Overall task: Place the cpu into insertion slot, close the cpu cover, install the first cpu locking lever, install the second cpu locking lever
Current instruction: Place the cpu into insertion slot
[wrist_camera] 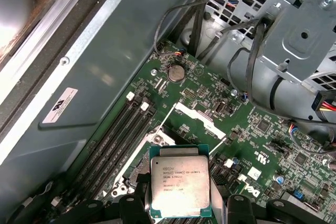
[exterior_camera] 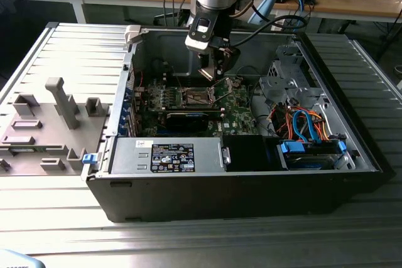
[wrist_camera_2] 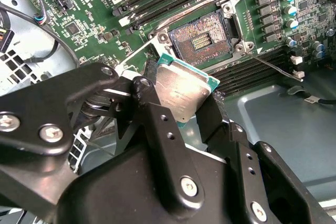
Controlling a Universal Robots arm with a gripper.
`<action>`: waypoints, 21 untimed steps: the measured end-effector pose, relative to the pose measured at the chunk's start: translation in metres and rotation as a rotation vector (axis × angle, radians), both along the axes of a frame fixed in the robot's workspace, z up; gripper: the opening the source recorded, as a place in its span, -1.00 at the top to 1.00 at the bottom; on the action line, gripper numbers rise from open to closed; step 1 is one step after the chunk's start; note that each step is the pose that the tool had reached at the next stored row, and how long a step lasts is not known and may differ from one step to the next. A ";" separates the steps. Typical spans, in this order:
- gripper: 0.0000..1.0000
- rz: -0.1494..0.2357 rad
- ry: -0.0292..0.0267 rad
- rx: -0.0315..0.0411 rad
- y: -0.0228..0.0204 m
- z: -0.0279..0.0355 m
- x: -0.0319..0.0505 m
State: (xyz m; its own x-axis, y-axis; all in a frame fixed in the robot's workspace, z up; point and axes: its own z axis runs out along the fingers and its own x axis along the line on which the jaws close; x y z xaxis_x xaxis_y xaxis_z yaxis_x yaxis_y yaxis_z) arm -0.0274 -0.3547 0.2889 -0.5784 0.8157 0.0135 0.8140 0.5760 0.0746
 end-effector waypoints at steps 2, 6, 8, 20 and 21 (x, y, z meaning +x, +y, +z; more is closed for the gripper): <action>-0.09 -0.002 0.0000 0.0000 0.0000 -0.0001 0.0000; -0.09 -0.007 0.0000 0.0000 0.0000 -0.0001 0.0000; -0.09 -0.011 0.0000 0.0000 0.0000 -0.0002 0.0000; -0.09 -0.028 0.0000 0.0000 0.0000 -0.0005 0.0000; -0.09 -0.030 0.0000 0.0000 0.0000 -0.0005 0.0000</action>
